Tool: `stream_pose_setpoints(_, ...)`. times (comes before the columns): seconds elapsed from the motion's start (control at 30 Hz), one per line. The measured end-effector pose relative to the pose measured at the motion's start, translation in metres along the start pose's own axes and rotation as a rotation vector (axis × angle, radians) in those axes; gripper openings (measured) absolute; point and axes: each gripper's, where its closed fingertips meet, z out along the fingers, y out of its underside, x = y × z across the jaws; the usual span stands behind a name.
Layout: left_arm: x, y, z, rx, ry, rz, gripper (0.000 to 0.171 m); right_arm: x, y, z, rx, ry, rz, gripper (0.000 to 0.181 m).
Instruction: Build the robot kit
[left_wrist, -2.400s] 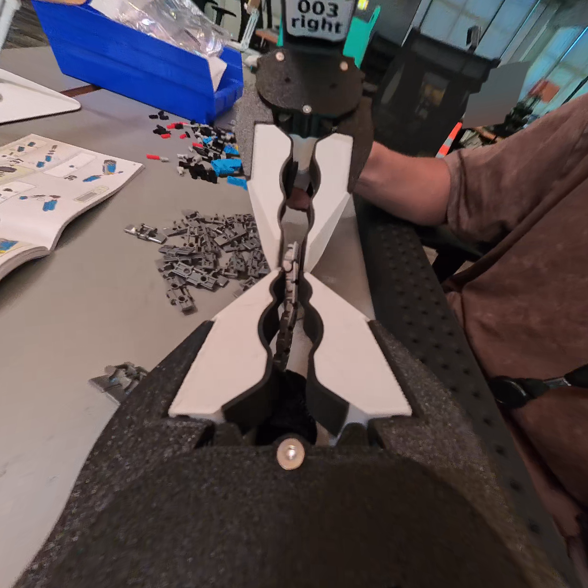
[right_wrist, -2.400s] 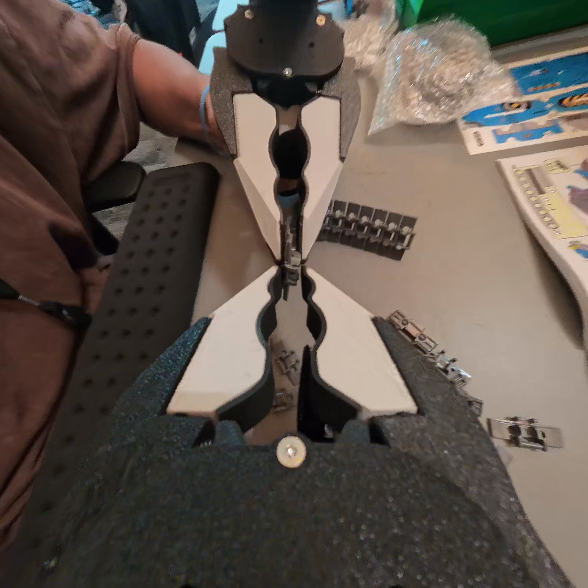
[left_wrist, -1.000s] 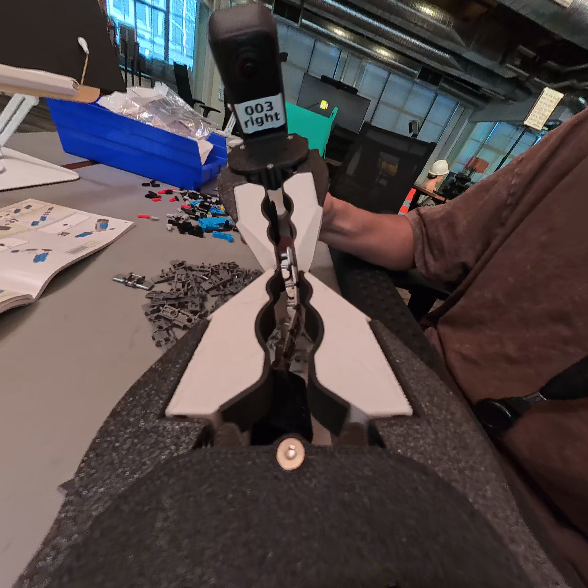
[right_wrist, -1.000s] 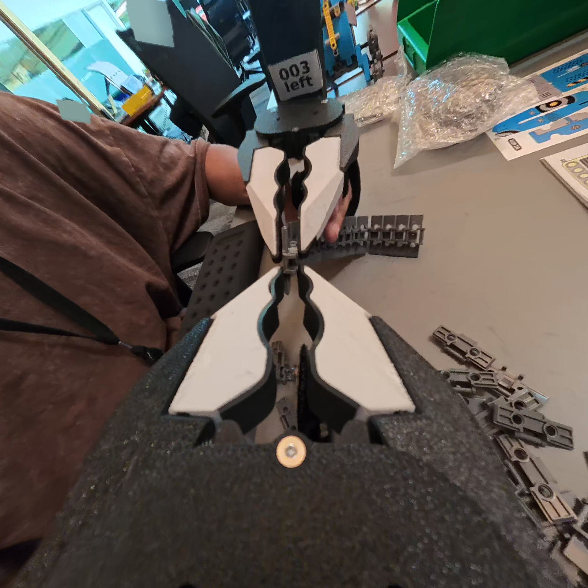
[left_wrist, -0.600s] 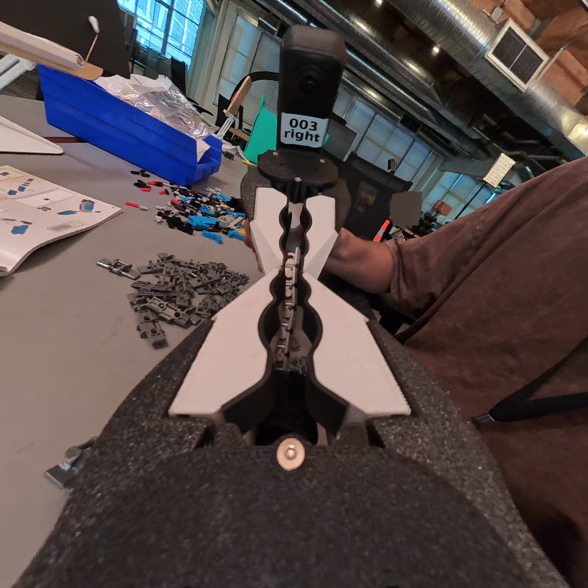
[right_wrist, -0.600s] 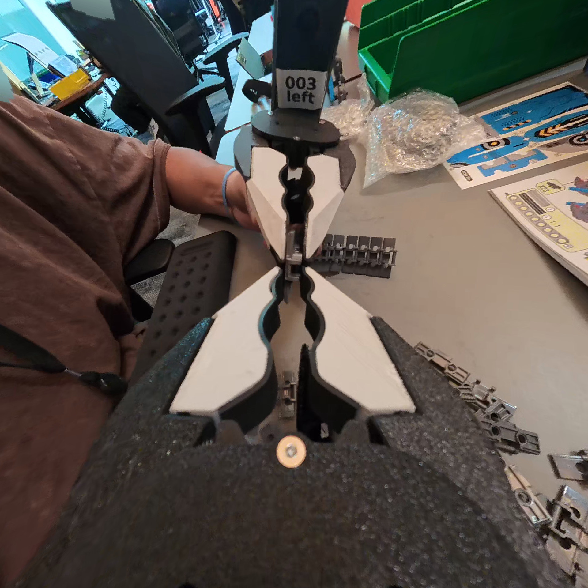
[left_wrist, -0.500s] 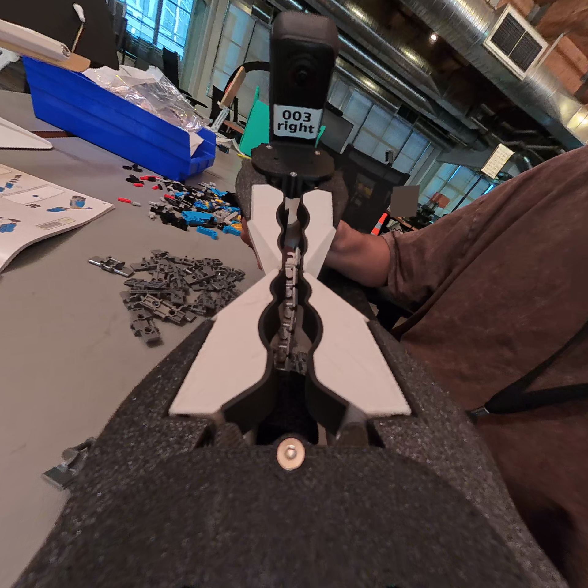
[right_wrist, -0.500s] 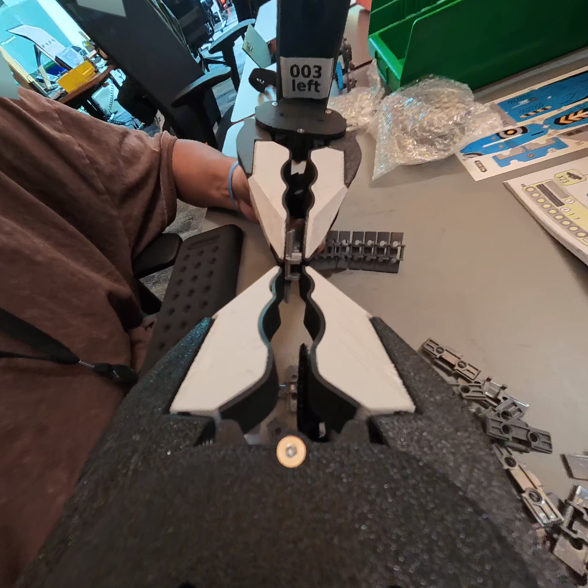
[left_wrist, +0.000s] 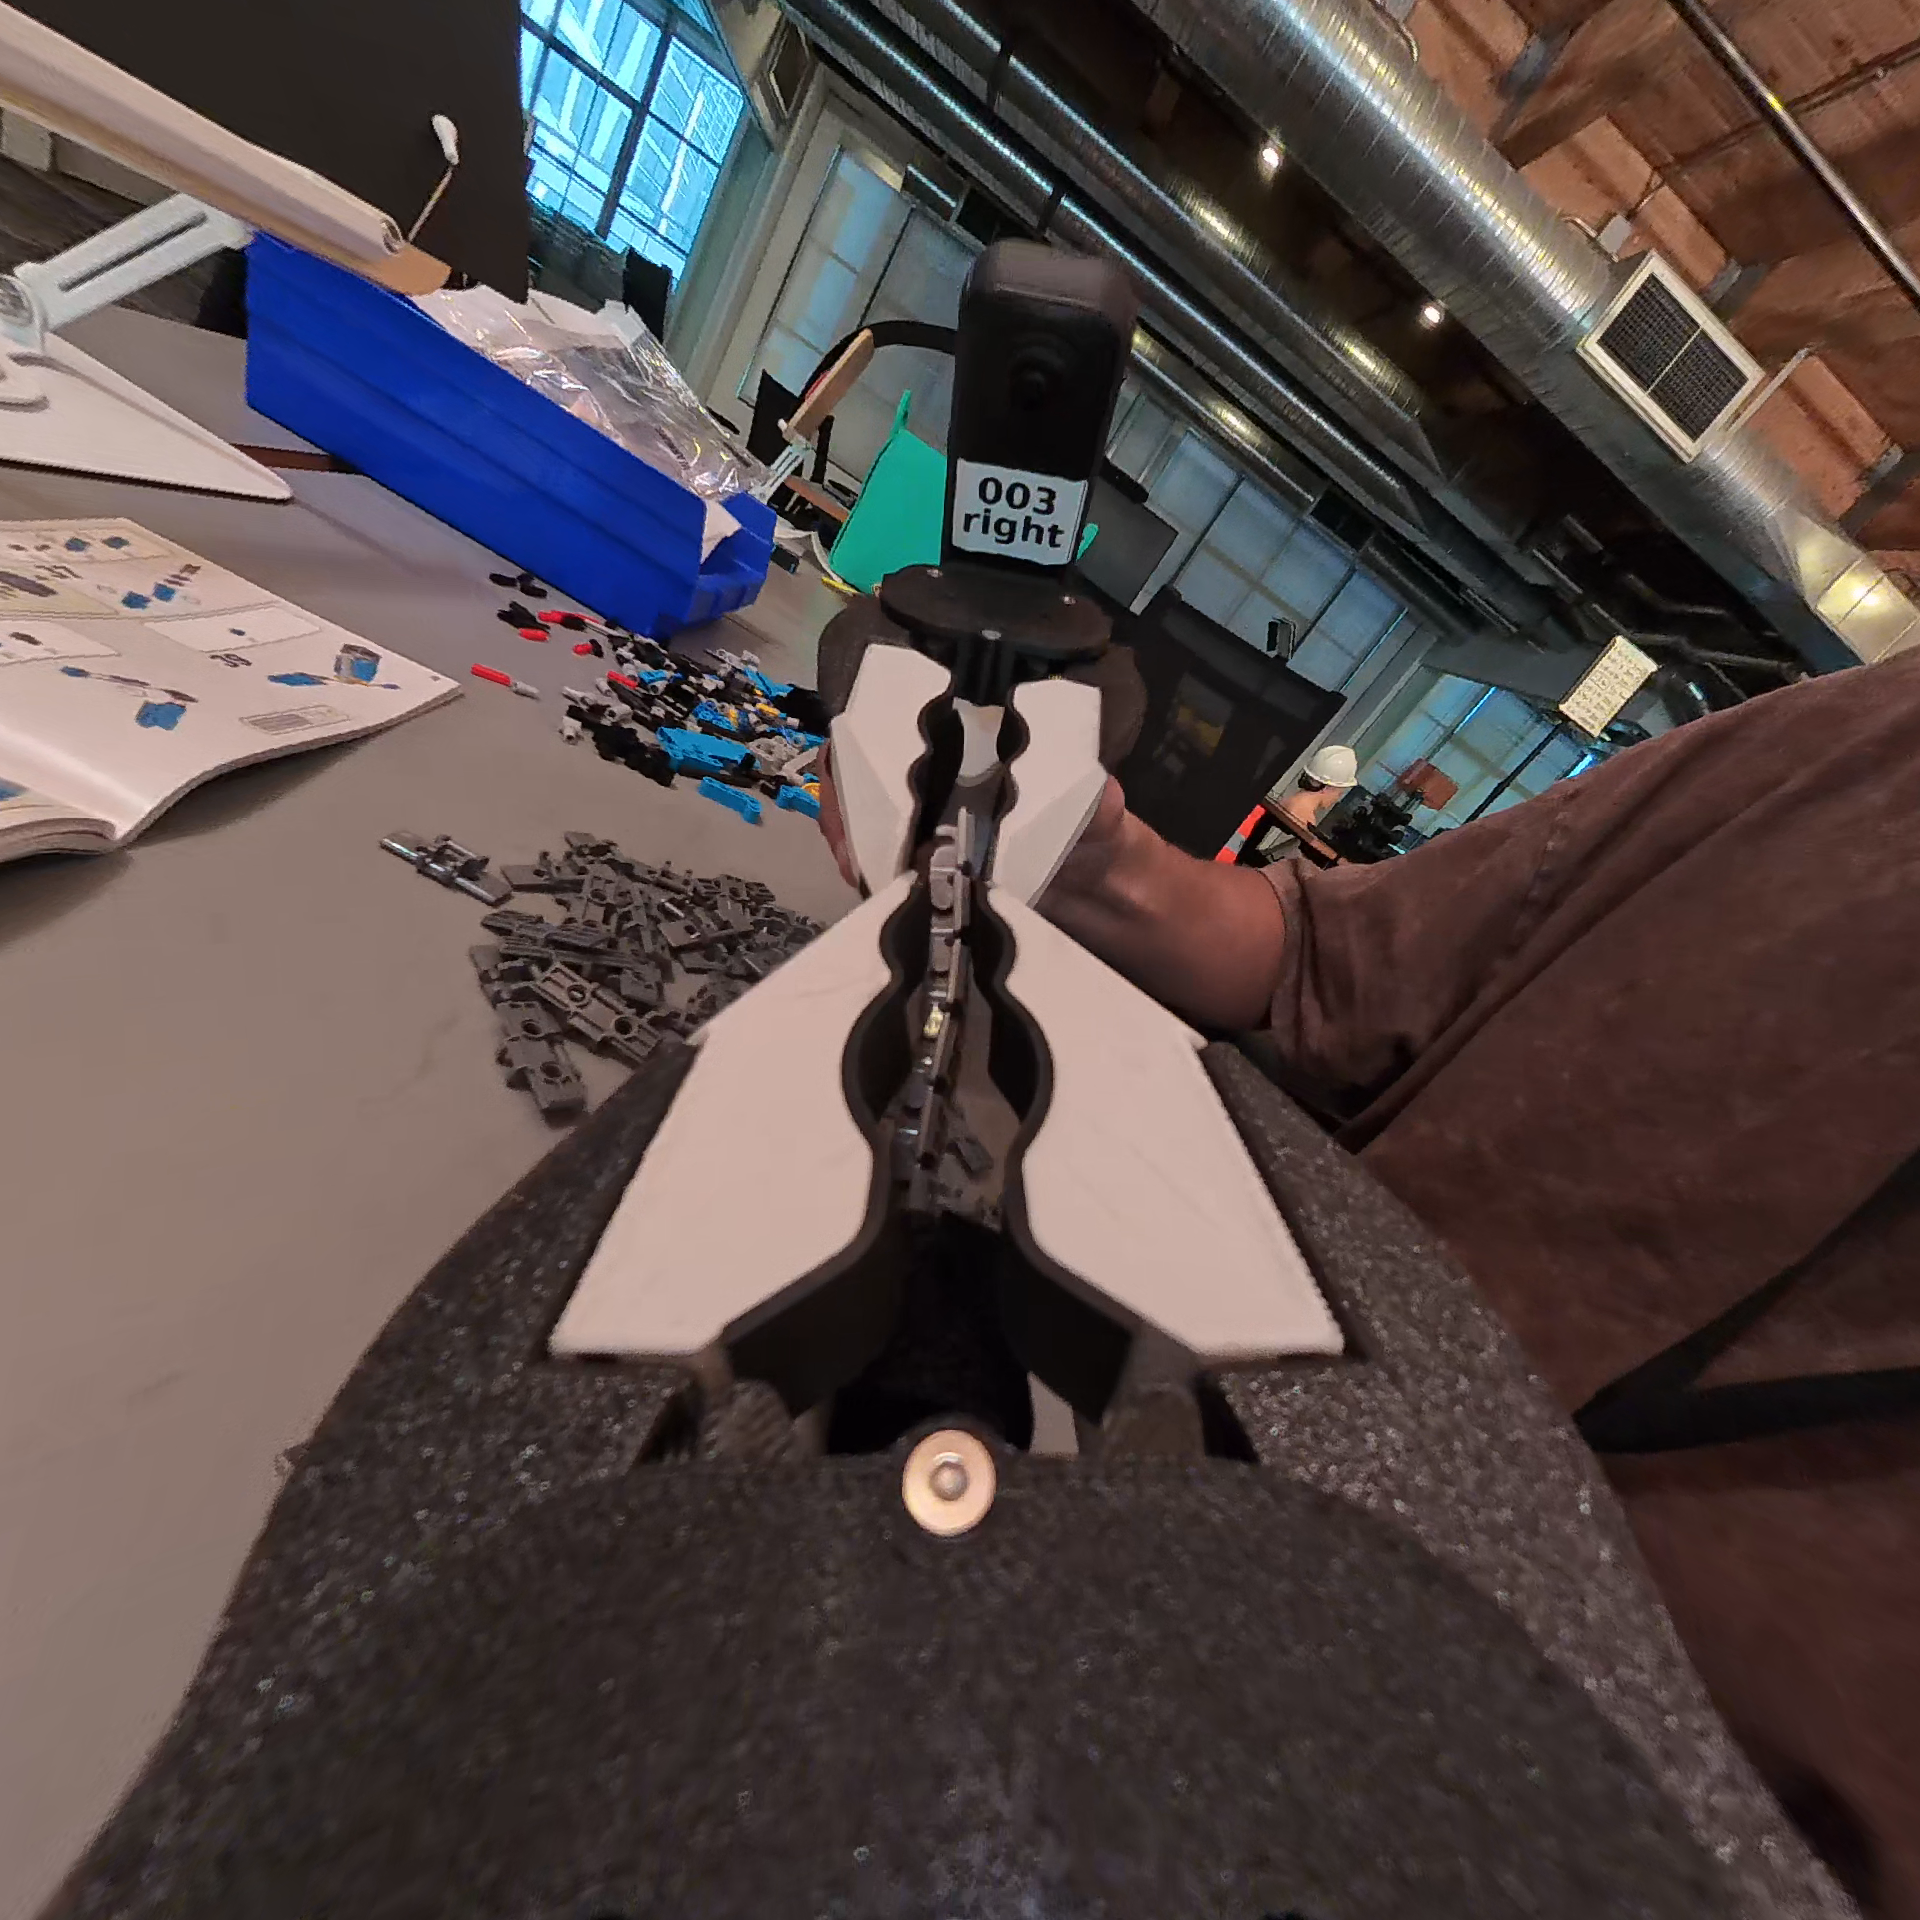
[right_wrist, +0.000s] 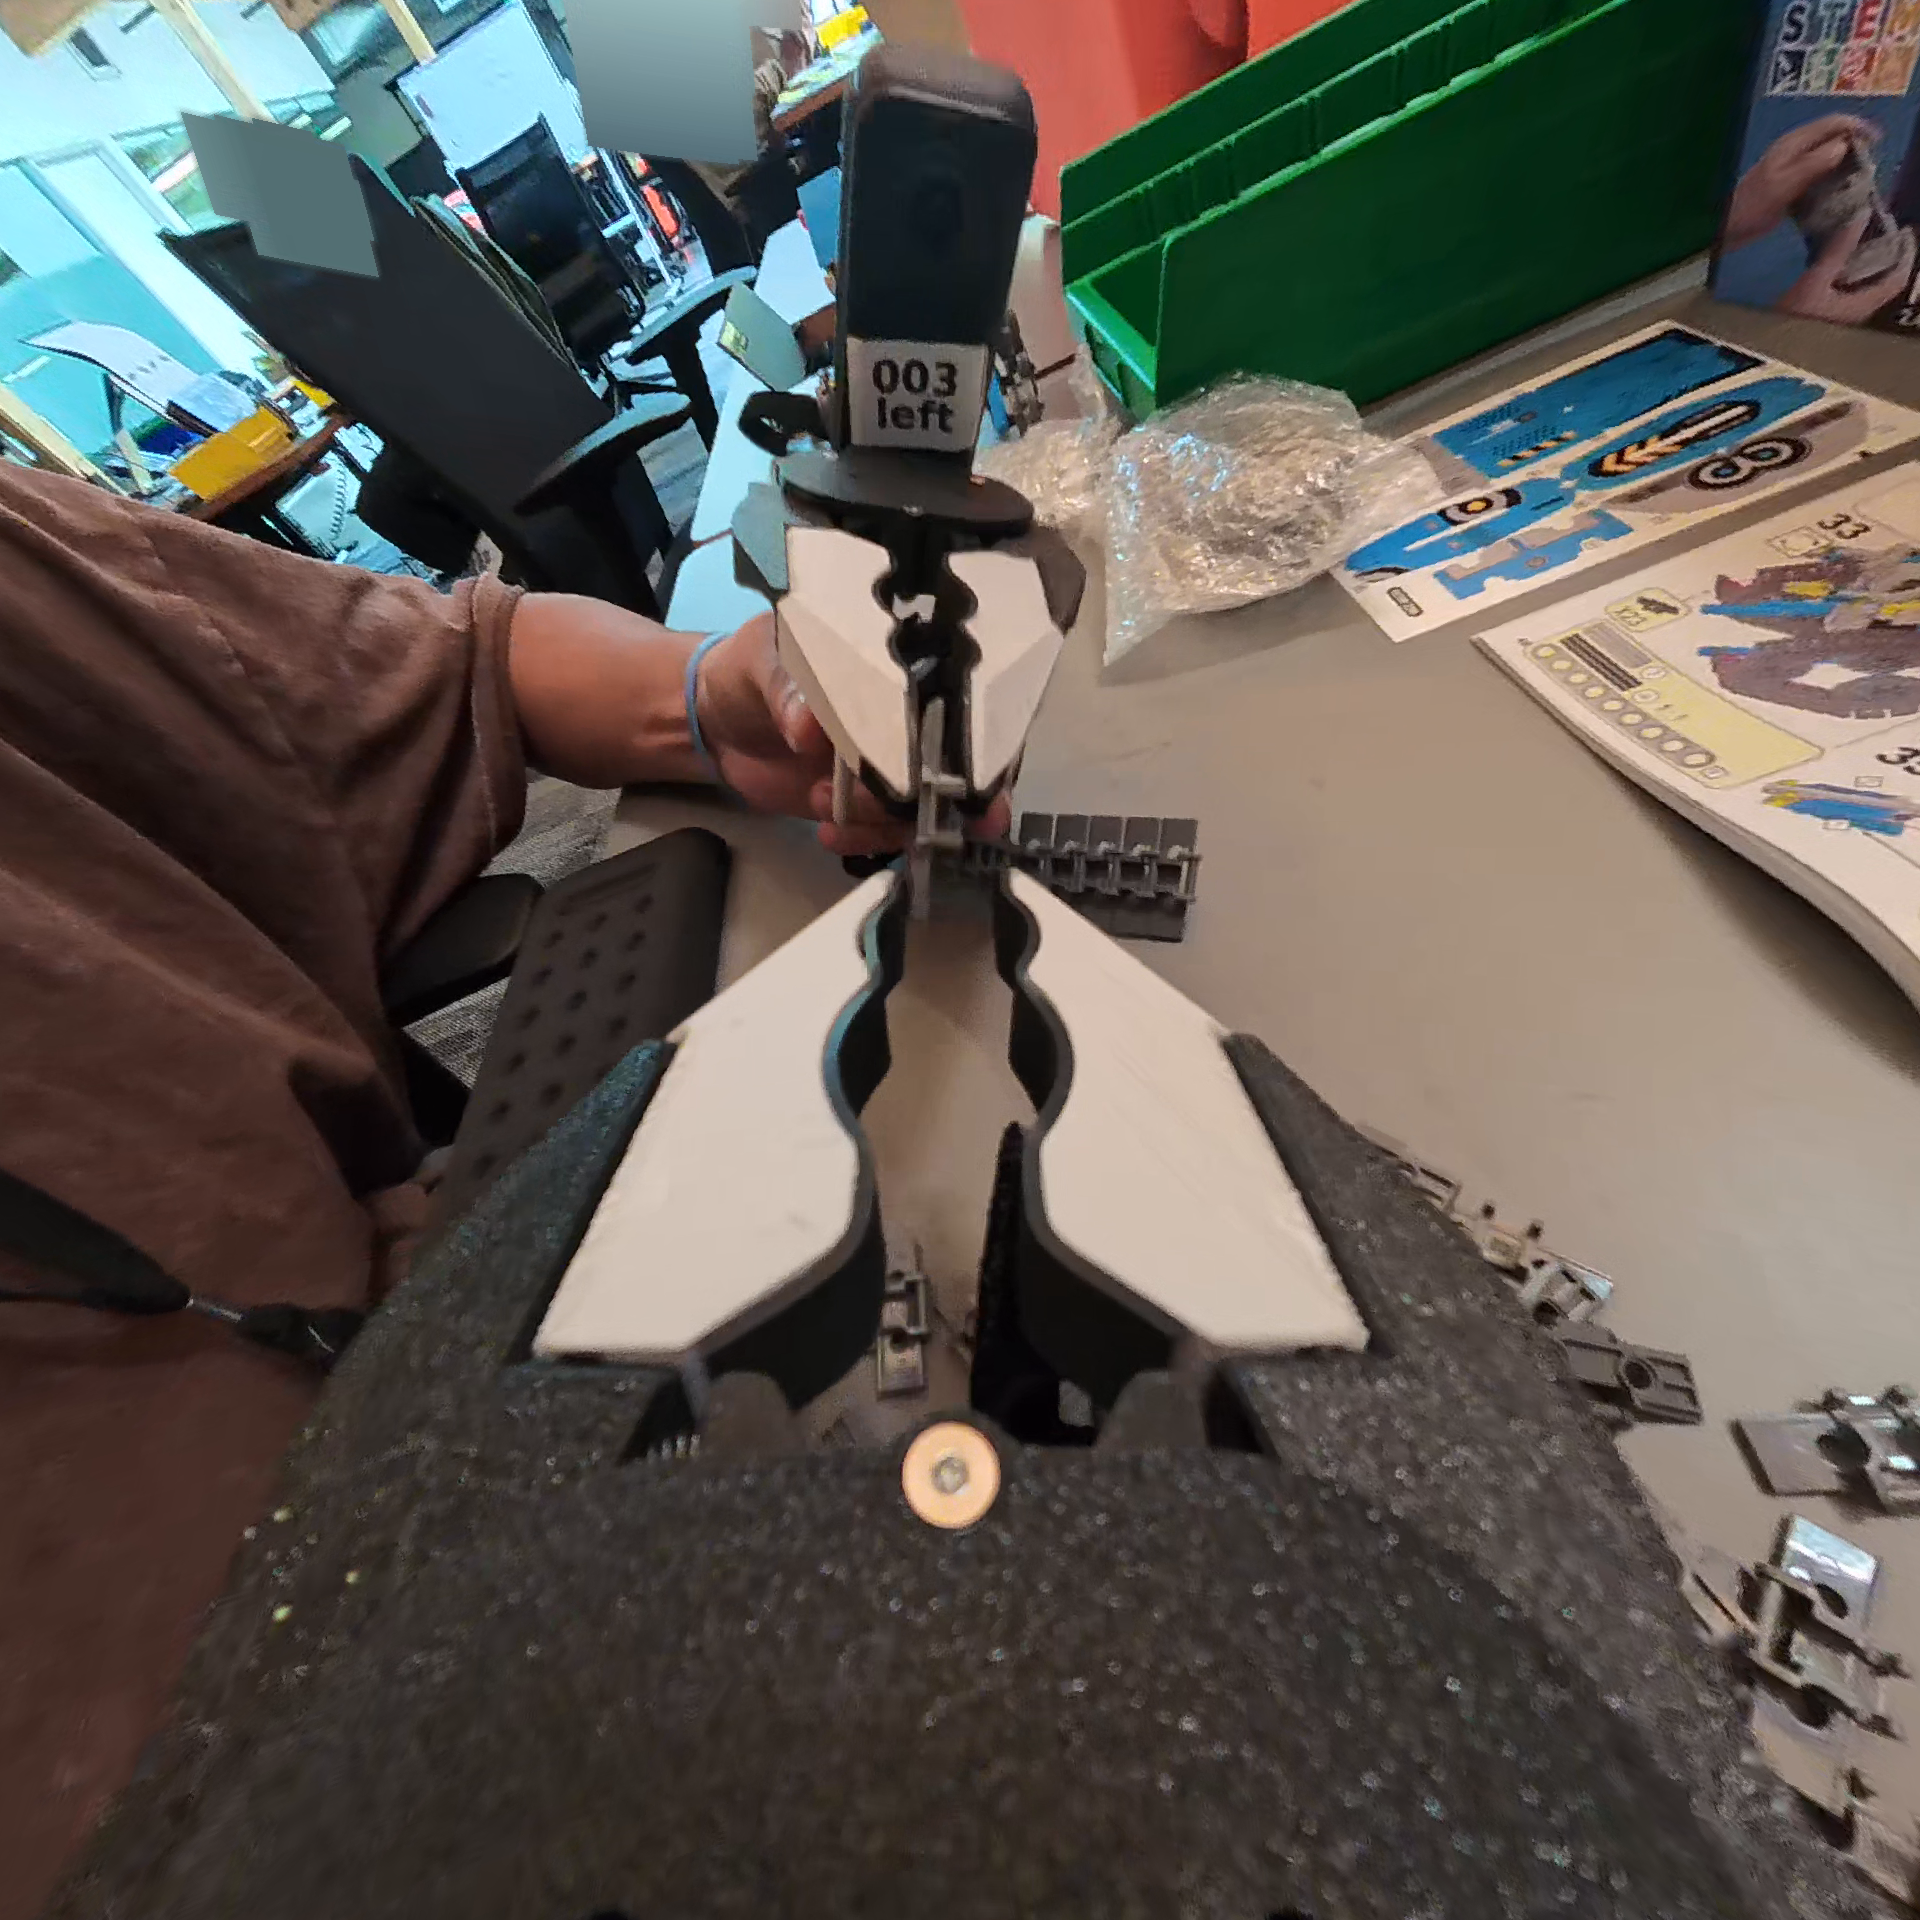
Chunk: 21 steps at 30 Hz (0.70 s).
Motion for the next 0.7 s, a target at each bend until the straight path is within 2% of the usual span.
stream_pose_setpoints(0.17, -0.003, 0.003, 0.002, -0.006, -0.030, 0.022, 0.005, -0.001, 0.002, 0.002, -0.024, 0.014, -0.007, 0.009)
stream_pose_setpoints(0.27, -0.002, 0.004, 0.004, -0.018, -0.061, 0.096, 0.006, 0.000, 0.004, 0.002, -0.047, 0.041, 0.011, 0.007)
stream_pose_setpoints(0.37, 0.003, 0.003, 0.007, -0.033, -0.118, 0.241, 0.005, -0.007, 0.003, -0.001, -0.019, -0.069, 0.151, 0.006)
stream_pose_setpoints(0.43, 0.001, 0.002, 0.007, -0.017, -0.133, 0.203, 0.006, -0.007, 0.001, -0.002, 0.019, -0.117, 0.220, 0.006)
stream_pose_setpoints(0.53, -0.006, 0.001, 0.004, -0.029, -0.149, 0.170, 0.005, 0.001, 0.001, 0.002, 0.015, -0.058, 0.183, 0.007)
stream_pose_setpoints(0.63, -0.004, 0.000, 0.001, -0.060, -0.068, 0.088, 0.007, 0.001, -0.002, 0.001, -0.011, -0.048, 0.099, 0.007)
stream_pose_setpoints(0.7, -0.001, 0.005, -0.004, -0.119, -0.009, 0.068, 0.015, 0.002, -0.002, -0.001, -0.035, -0.044, 0.037, 0.008)
